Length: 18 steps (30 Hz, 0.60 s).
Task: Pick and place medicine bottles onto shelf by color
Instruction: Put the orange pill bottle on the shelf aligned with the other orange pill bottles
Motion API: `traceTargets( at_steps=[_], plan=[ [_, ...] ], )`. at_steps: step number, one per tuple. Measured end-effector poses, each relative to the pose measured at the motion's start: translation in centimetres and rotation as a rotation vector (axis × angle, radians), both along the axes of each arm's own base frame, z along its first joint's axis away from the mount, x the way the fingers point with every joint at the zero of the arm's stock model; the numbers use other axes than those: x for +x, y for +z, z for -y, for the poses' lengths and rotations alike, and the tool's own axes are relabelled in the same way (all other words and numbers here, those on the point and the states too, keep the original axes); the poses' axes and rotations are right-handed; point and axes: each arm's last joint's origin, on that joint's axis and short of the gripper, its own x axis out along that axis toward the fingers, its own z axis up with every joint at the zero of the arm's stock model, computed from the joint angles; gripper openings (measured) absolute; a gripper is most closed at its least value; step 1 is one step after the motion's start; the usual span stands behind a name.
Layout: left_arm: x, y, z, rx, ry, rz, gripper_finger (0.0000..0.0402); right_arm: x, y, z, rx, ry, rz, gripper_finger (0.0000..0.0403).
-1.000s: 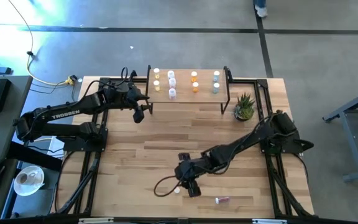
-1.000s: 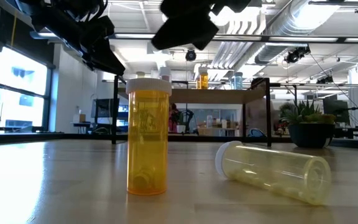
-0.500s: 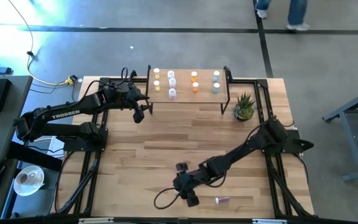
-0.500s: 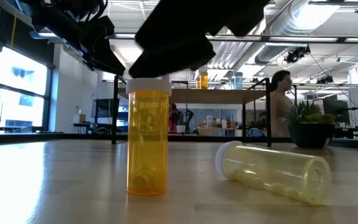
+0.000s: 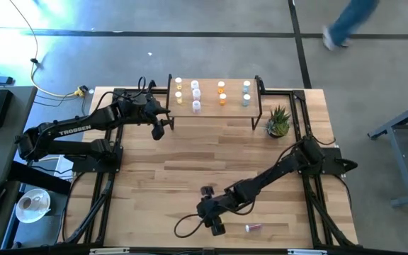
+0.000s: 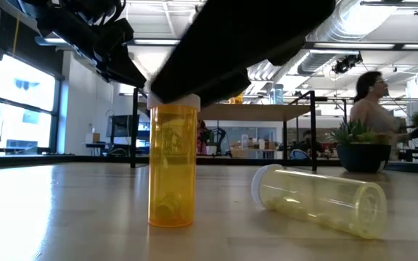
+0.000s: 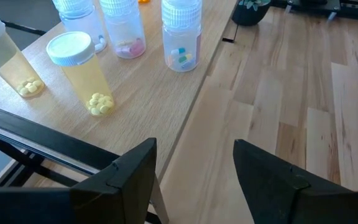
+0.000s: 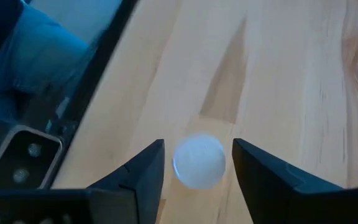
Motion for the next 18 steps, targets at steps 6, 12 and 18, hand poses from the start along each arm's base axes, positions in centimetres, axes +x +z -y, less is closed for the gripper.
traceTargets(
  at_steps=[6,12,18],
  plan=[
    [0.00,0.00,-0.01,0.001,0.001,0.000,0.0203,-0.11,-0.42,0.06,0.006,-0.024,-0.035,0.0147],
    [0.00,0.00,0.00,0.001,0.001,0.000,0.0204,-0.06,-0.36,0.03,0.000,-0.012,-0.023,0.0122],
    [0.00,0.00,-0.01,0.001,0.002,0.000,0.0204,-0.06,-0.37,0.04,0.005,-0.019,-0.026,0.0102]
  ],
)
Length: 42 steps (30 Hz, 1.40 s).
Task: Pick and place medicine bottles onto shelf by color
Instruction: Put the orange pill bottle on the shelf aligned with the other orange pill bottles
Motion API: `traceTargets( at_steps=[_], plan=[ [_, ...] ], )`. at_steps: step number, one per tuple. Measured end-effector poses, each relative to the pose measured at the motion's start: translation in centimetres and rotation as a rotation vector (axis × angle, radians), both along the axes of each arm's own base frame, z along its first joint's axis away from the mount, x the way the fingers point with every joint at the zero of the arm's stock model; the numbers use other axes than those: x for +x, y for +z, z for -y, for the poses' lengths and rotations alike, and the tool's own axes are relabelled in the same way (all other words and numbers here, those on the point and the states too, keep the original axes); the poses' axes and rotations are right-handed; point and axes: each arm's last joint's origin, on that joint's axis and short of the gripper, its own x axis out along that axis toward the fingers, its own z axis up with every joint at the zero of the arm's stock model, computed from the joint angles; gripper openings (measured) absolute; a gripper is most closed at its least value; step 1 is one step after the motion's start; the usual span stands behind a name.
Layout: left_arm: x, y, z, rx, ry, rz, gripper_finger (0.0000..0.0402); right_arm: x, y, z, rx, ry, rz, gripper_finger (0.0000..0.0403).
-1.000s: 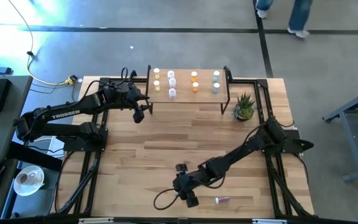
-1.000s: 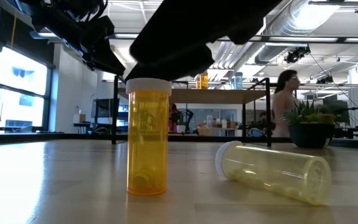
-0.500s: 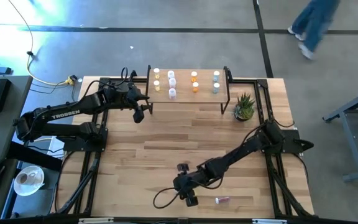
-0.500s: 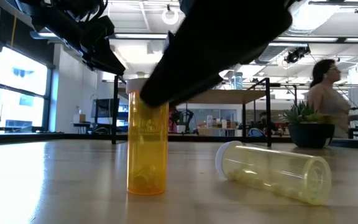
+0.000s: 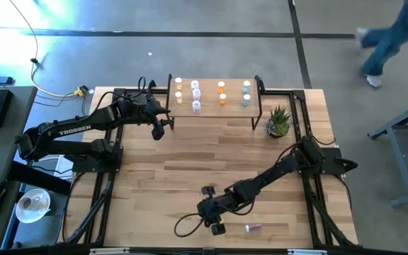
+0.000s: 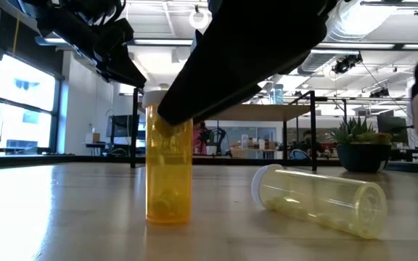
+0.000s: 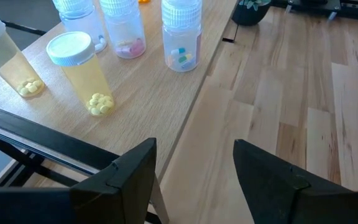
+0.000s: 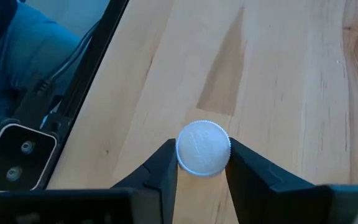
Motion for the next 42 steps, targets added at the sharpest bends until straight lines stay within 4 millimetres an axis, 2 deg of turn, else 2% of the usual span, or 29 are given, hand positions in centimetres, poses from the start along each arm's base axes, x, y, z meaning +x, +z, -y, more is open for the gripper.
traceTargets(
  at_steps=[8,15,23,31,36,42],
  plan=[
    [0.0,0.0,0.0,0.000,0.000,0.000,0.0203,0.3,0.3,0.1,0.004,-0.055,0.043,0.0105],
    [0.0,0.0,0.0,0.002,0.000,0.004,0.0202,0.7,1.5,0.6,-0.032,-0.114,0.130,0.0105],
    [0.0,0.0,0.0,0.002,0.000,0.003,0.0204,0.9,5.1,2.6,-0.132,-0.180,0.262,0.0105],
    [0.0,0.0,0.0,0.001,0.000,0.001,0.0204,0.2,9.1,5.2,-0.255,-0.228,0.337,0.0105],
    [0.0,0.0,0.0,0.001,0.000,0.001,0.0205,-0.9,12.1,7.8,-0.340,-0.304,0.366,0.0105],
    [0.0,0.0,0.0,0.002,0.002,0.001,0.0203,-2.9,16.1,12.1,-0.406,-0.427,0.372,0.0105]
  ],
)
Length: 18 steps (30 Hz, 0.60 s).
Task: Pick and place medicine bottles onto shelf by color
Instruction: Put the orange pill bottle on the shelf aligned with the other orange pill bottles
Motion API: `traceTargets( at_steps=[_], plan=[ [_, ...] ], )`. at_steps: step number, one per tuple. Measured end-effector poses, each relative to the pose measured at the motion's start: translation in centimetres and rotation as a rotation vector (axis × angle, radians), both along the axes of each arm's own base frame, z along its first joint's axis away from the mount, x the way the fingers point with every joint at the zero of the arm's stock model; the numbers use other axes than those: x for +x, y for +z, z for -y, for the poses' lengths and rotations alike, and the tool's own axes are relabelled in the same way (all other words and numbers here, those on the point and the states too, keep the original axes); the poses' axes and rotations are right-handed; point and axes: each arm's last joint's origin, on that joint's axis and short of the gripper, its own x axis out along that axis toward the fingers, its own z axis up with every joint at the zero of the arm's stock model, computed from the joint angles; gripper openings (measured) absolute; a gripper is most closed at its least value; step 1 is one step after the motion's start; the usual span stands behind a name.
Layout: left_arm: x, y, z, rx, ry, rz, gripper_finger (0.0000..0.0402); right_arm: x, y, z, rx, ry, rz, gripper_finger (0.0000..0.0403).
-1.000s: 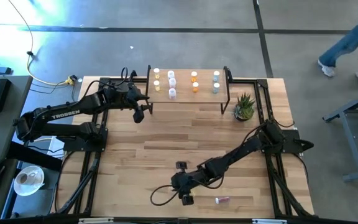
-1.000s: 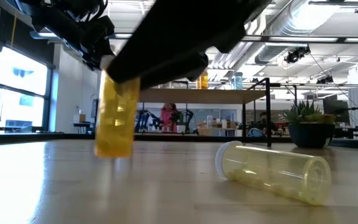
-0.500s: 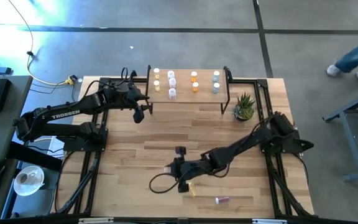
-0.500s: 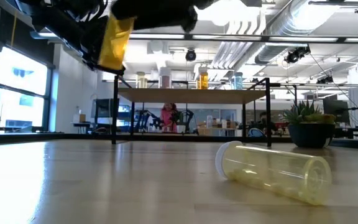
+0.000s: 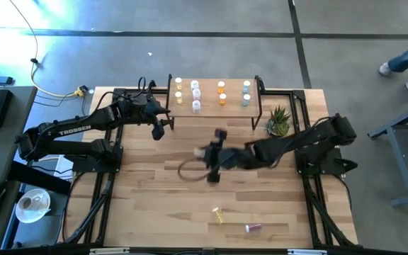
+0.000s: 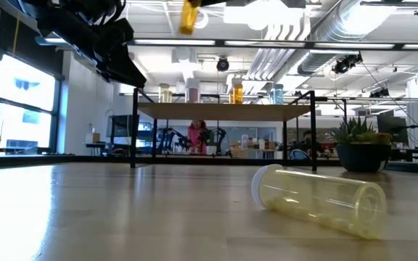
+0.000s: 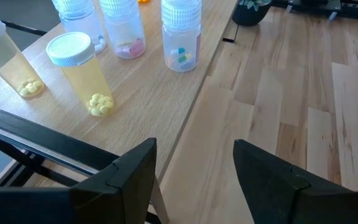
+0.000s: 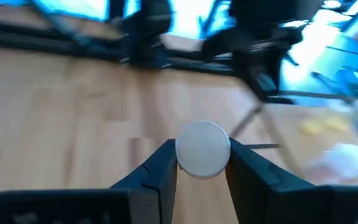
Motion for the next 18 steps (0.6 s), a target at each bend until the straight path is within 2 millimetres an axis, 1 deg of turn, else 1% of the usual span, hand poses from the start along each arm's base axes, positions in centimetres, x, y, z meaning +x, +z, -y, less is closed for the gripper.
traceTargets(
  at_steps=[5,10,15,18],
  plan=[
    [0.0,0.0,0.0,0.000,0.001,-0.001,0.0203,-2.0,3.0,3.9,-0.008,-0.121,0.041,0.0105],
    [0.0,0.0,0.0,0.002,0.001,-0.001,0.0202,-4.0,5.3,7.6,-0.030,-0.208,0.069,0.0105],
    [0.0,0.0,0.0,0.004,0.003,0.001,0.0202,-5.6,6.4,11.3,-0.030,-0.318,0.074,0.0105],
    [0.0,0.0,0.0,0.004,0.003,0.001,0.0202,-6.3,6.5,13.4,-0.020,-0.376,0.054,0.0105]
  ],
)
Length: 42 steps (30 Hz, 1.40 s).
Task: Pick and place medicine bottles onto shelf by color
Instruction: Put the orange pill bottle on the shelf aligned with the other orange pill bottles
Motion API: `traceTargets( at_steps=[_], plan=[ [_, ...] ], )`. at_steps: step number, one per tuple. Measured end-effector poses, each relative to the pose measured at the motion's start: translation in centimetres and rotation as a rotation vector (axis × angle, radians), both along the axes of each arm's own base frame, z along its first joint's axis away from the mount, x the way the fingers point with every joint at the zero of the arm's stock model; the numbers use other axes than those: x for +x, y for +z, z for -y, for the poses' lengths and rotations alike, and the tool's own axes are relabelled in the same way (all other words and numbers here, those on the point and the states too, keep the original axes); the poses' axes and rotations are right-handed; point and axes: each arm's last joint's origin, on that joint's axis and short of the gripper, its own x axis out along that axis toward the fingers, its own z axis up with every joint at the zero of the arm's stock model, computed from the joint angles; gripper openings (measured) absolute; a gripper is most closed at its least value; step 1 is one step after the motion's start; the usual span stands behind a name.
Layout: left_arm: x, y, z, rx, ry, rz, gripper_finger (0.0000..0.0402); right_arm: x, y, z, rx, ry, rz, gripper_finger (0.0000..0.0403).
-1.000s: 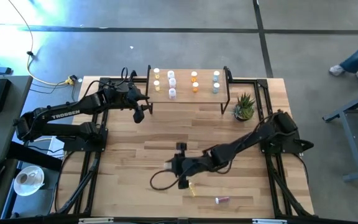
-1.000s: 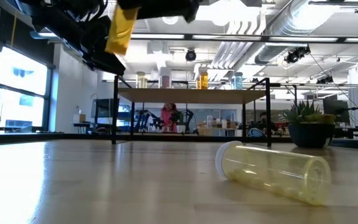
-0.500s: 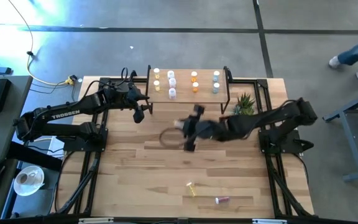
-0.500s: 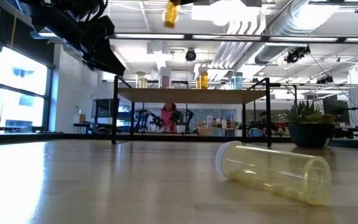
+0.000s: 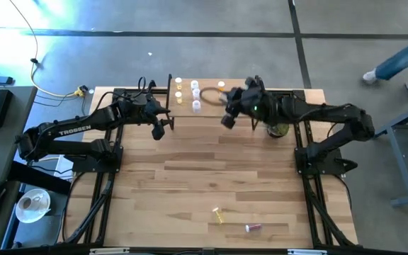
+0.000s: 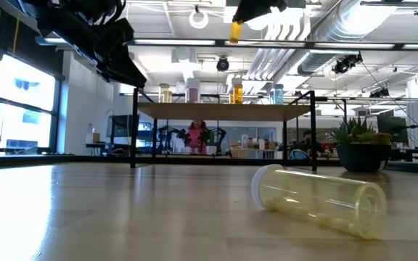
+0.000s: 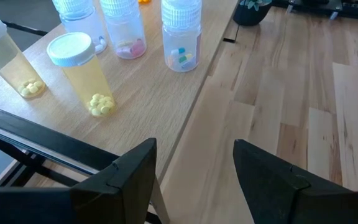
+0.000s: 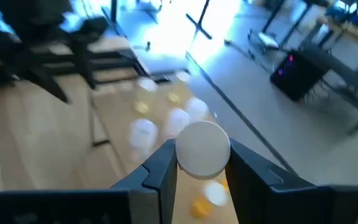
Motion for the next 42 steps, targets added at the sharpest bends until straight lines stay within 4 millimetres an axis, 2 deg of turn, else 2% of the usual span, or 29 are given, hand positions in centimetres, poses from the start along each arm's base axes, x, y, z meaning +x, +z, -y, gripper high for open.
traceTargets(
  at_steps=[8,15,22,34,42],
  plan=[
    [0.0,0.0,0.0,0.002,0.003,-0.002,0.0204,-1.3,-0.7,4.4,0.156,0.018,-0.037,0.0105],
    [0.0,0.0,0.0,0.020,-0.009,-0.012,0.0204,-1.9,-1.9,5.7,0.265,0.037,-0.109,0.0105],
    [0.0,0.0,0.0,0.022,-0.008,-0.012,0.0202,-0.5,-4.2,6.9,0.360,0.085,-0.183,0.0105],
    [0.0,0.0,0.0,0.023,-0.009,-0.012,0.0204,1.4,-7.3,7.5,0.453,0.058,-0.251,0.0105],
    [0.0,0.0,0.0,0.022,-0.008,-0.011,0.0204,1.7,-7.6,6.0,0.455,0.102,-0.306,0.0105]
  ],
)
